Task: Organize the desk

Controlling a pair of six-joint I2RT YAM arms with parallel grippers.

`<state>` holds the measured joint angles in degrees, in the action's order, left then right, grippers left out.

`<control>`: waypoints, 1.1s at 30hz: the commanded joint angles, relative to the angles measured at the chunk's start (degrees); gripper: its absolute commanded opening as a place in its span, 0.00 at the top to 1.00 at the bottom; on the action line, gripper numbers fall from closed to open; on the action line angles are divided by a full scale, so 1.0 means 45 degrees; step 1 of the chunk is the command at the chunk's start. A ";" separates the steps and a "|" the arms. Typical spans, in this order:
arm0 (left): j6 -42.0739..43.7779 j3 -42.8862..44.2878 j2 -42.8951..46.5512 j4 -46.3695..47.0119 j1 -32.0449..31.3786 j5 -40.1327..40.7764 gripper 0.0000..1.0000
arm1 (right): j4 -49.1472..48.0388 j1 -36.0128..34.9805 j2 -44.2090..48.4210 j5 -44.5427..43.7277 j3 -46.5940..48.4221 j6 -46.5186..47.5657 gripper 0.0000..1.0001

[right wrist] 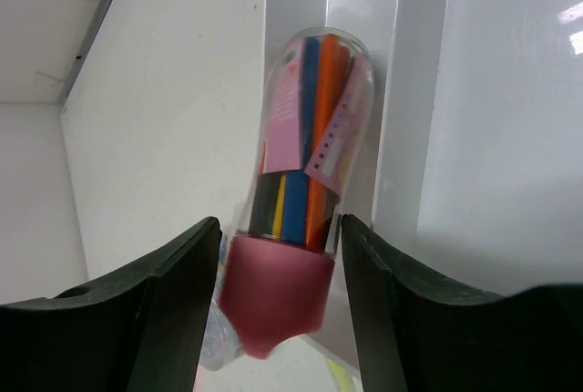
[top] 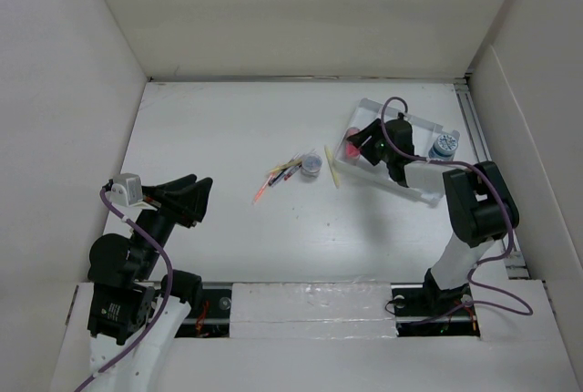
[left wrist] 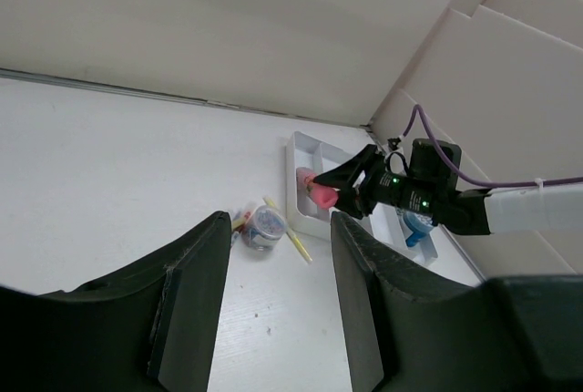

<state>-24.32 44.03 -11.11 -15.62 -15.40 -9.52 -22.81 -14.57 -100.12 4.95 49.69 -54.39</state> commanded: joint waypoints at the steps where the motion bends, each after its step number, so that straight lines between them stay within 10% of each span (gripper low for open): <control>1: -0.0006 0.0176 -0.0206 0.0716 -0.0055 -0.0228 0.56 | -0.1103 0.0112 0.0549 -0.0124 0.0071 -0.0101 0.38; 11: 0.0013 0.0157 -0.0245 0.0716 -0.0055 -0.0209 0.56 | -0.1514 -0.0278 0.1096 -0.0651 -0.0515 -0.0101 0.42; 18: 0.0013 0.0157 -0.0206 0.0755 -0.0055 -0.0228 0.56 | -0.1086 -0.2209 0.2344 -0.3047 -0.0691 0.0894 0.98; 26: 0.0032 0.0176 -0.0245 0.0755 -0.0055 -0.0307 0.56 | -0.0167 -0.6231 0.2249 -0.7192 -0.0028 0.3082 1.00; 28: 0.0032 0.0157 -0.0264 0.0775 -0.0055 -0.0345 0.55 | 0.0438 -0.6546 0.1917 -0.7622 0.0421 0.3355 0.89; 29: 0.0052 0.0137 -0.0245 0.0775 -0.0055 -0.0365 0.55 | 0.0613 -0.6683 0.1800 -0.7856 0.0538 0.3434 0.59; 33: 0.0052 0.0157 -0.0206 0.0775 -0.0055 -0.0346 0.55 | 0.1336 -0.7424 0.1565 -0.8599 0.0891 0.3688 0.23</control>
<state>-24.32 44.03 -11.14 -15.25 -15.40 -10.28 -19.53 -46.48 -92.68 -27.33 51.05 -40.51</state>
